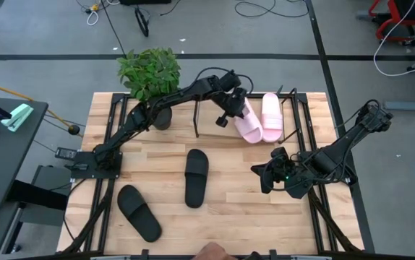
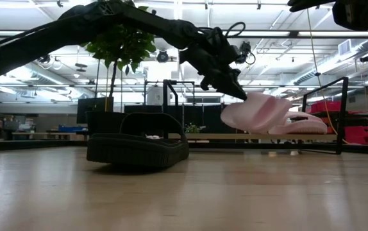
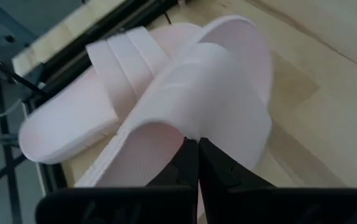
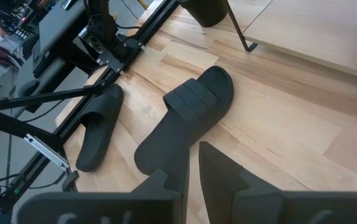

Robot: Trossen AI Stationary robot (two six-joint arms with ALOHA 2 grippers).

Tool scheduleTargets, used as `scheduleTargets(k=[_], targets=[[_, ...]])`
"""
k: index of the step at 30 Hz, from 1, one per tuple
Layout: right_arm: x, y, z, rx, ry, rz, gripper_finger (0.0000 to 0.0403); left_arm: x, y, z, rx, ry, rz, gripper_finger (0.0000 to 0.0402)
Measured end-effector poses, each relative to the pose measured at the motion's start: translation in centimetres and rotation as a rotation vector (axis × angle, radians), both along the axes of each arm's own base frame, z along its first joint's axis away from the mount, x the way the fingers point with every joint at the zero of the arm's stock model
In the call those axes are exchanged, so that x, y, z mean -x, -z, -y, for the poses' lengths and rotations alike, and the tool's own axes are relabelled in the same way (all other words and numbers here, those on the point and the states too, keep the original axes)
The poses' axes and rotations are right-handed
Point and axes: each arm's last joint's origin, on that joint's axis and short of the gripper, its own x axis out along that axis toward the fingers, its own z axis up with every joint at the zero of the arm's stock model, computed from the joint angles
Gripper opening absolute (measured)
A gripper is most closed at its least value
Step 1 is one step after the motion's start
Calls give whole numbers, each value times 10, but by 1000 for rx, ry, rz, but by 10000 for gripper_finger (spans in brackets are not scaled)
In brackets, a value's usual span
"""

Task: Pick and place slides into the shelf
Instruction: Put the pink slide on the shelf

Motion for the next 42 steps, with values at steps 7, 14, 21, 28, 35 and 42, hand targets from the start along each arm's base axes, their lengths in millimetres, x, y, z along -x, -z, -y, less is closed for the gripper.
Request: scheduleTargets(k=[7, 14, 21, 28, 35, 42], targets=[[0, 0, 0, 0, 0, 0, 42, -7, -2, 5, -19, 20, 58, 9], [0, 0, 0, -1, 0, 0, 42, -10, 7, 11, -6, 30, 32, 17], [0, 0, 0, -3, 2, 2, 42, 4, 0, 7, 11, 14, -59, 5], [0, 1, 1, 8, 1, -8, 42, 22, -18, -3, -2, 20, -84, 5], [1, 1, 1, 11, 4, -8, 42, 21, -15, -5, 16, 63, -52, 5], [0, 0, 1, 3, 8, -4, 42, 13, 4, -3, 32, 75, -49, 9]])
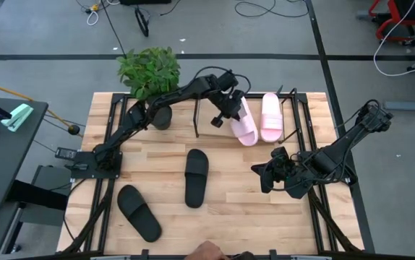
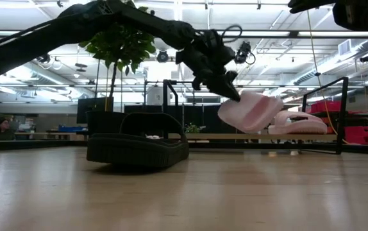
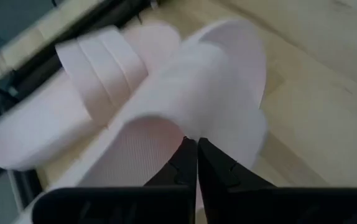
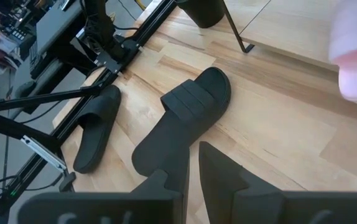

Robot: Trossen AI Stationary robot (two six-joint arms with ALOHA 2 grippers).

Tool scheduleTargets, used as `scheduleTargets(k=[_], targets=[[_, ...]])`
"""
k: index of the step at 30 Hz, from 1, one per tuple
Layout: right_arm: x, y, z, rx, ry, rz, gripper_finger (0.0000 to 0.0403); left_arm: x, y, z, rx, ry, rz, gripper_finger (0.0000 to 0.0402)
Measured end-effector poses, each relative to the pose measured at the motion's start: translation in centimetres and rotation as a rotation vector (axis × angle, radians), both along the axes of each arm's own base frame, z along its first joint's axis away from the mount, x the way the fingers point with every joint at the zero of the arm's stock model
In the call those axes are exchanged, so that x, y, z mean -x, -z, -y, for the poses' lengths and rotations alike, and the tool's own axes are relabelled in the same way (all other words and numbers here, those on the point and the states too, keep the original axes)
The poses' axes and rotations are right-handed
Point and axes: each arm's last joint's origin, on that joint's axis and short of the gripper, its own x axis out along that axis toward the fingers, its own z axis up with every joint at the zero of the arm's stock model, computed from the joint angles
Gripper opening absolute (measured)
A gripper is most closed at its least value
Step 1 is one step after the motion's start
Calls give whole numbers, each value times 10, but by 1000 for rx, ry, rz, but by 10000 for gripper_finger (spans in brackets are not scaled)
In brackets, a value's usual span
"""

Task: Pick and place slides into the shelf
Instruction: Put the pink slide on the shelf

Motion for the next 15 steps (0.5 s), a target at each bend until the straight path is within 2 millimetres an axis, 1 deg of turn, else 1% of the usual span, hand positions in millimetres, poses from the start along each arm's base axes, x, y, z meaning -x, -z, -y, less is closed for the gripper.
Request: scheduleTargets(k=[2, 5, 11, 15], targets=[[0, 0, 0, -1, 0, 1, 42, -2, 8, -3, 15, -32, -16, 9], [0, 0, 0, -1, 0, 1, 42, -7, 11, -6, 22, -88, -1, 17], [0, 0, 0, 2, 0, -4, 42, -18, 4, -3, -18, -103, 109, 58], [0, 1, 0, 3, 0, -4, 42, -21, 1, 0, -22, -102, 138, 89]])
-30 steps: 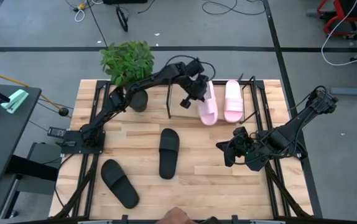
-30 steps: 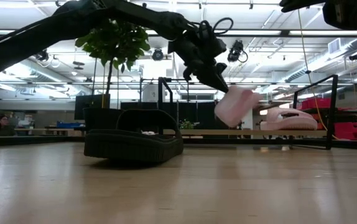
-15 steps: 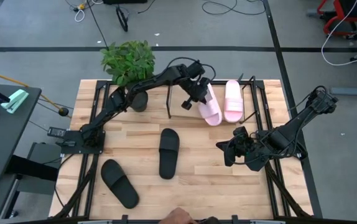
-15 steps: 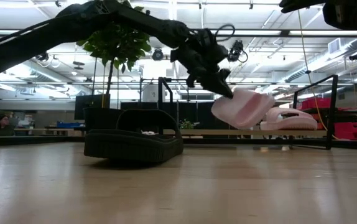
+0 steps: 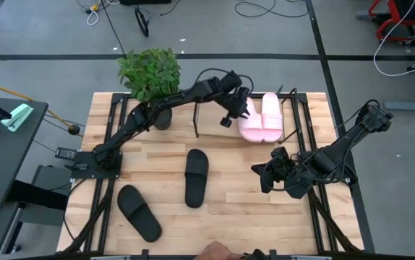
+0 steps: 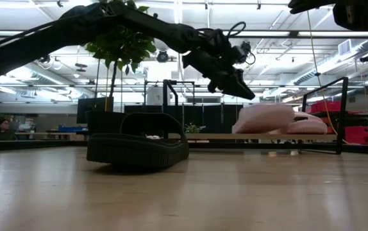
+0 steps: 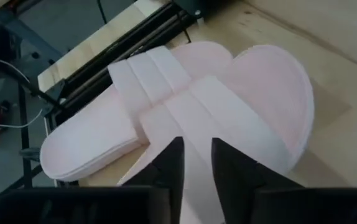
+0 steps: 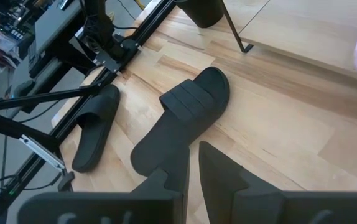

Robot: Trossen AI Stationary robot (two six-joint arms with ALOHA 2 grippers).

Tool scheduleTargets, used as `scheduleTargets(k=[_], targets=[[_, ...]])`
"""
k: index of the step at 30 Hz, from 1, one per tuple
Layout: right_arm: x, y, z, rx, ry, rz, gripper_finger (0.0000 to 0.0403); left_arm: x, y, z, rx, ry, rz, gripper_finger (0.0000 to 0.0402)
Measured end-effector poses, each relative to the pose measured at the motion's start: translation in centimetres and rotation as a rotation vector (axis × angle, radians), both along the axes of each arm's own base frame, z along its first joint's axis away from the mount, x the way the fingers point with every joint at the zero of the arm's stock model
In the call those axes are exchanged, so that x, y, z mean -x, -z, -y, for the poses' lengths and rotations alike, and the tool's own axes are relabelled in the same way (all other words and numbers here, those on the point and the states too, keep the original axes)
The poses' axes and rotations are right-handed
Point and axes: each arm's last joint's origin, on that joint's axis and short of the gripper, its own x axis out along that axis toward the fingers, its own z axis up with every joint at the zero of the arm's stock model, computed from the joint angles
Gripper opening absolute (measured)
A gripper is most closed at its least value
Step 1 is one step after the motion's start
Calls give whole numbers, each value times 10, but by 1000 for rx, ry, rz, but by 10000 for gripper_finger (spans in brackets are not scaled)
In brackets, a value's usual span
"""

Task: Pick and place slides into the shelf
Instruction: Put the pink slide on the shelf, then put the right black slide on the shelf

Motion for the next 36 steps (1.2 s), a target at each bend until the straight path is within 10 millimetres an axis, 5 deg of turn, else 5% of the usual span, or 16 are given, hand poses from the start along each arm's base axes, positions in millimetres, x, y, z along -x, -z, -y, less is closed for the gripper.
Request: scheduleTargets(k=[11, 18, 26, 36], targets=[[0, 0, 0, 8, -6, -3, 42, -5, 4, 7, -23, -70, -31, 155], [2, 2, 1, 74, -36, -44, 42, -1, -6, 15, 41, -244, -107, 160], [7, 6, 5, 125, -39, -112, 42, 19, -58, 49, 96, -298, -155, 139], [15, -3, 19, 227, -76, -144, 42, 49, -129, 128, 255, -293, -158, 121]])
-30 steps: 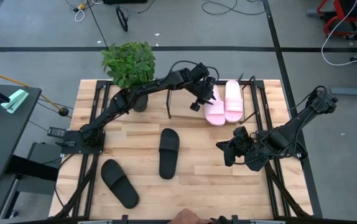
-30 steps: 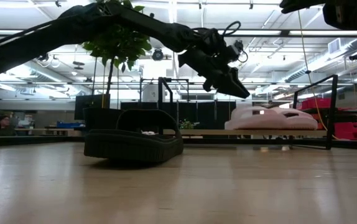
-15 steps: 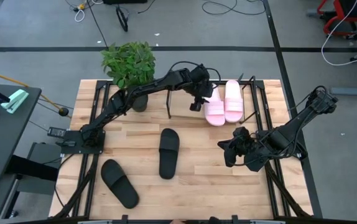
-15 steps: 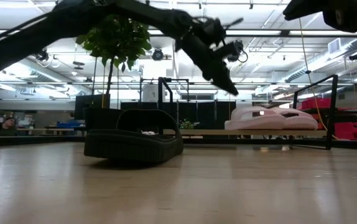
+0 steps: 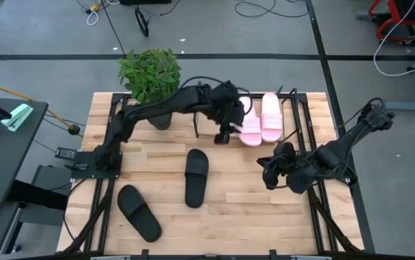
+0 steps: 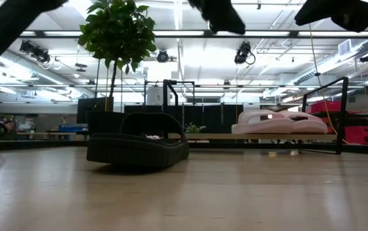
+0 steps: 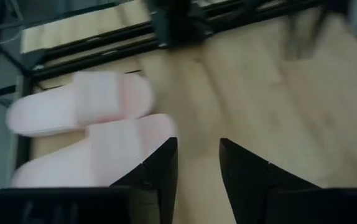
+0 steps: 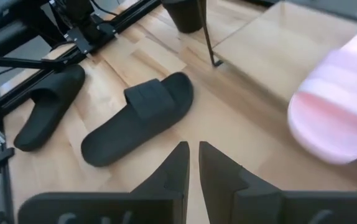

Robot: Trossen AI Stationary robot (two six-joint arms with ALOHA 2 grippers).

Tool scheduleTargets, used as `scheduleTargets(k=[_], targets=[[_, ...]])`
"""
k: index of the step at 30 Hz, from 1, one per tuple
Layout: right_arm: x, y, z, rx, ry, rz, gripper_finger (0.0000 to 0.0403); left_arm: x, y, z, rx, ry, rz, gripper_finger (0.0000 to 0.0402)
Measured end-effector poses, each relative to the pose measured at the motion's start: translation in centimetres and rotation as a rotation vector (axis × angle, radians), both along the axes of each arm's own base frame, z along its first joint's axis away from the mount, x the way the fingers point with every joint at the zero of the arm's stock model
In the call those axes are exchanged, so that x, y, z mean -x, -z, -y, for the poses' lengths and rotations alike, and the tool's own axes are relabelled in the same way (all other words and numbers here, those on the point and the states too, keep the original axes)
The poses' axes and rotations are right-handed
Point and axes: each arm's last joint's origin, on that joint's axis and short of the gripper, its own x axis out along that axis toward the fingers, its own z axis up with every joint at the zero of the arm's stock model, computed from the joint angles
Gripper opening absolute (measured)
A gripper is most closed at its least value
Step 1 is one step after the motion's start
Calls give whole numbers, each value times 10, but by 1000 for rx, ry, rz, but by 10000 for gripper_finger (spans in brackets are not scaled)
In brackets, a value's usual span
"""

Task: Pick and place slides into the shelf
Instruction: Put the right black slide on the shelf

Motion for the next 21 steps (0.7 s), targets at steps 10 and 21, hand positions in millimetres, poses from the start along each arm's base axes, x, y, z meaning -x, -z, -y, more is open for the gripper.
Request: scheduleTargets(k=[10, 21], targets=[[0, -6, 14, 130, -108, -74, 42, 14, -4, 64, 200, -58, -167, 108], [-4, -7, 15, 180, -225, -116, 42, 9, 47, 140, 164, -212, -288, 76]])
